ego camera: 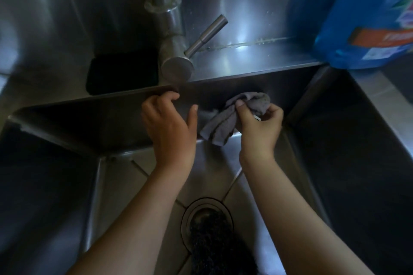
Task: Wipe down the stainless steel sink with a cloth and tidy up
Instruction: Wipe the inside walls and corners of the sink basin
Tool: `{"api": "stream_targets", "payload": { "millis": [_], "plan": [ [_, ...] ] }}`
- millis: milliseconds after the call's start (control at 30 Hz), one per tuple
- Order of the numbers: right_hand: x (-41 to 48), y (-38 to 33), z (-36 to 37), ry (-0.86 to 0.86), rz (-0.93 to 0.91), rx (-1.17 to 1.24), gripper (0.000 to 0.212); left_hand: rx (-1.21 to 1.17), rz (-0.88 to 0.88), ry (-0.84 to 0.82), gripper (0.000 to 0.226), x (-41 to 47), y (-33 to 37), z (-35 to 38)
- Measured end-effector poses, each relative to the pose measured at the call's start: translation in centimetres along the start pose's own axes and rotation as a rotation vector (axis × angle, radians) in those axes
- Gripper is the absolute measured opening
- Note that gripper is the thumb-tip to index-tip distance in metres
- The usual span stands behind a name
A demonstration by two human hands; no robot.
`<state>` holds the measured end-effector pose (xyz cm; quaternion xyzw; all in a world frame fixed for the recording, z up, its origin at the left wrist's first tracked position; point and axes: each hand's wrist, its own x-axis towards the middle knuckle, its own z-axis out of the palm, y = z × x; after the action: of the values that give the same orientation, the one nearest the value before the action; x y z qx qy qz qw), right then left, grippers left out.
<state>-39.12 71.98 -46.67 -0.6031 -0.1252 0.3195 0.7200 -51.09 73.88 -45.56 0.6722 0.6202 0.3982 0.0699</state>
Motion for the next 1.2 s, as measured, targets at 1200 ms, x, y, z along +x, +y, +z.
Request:
{"api": "stream_targets", "payload": {
  "millis": [1200],
  "plan": [
    [3.5, 3.5, -1.0, -0.076, -0.224, -0.22, 0.047, -0.165, -0.233, 0.139, 0.044, -0.4, 4.4, 3.6]
  ]
}}
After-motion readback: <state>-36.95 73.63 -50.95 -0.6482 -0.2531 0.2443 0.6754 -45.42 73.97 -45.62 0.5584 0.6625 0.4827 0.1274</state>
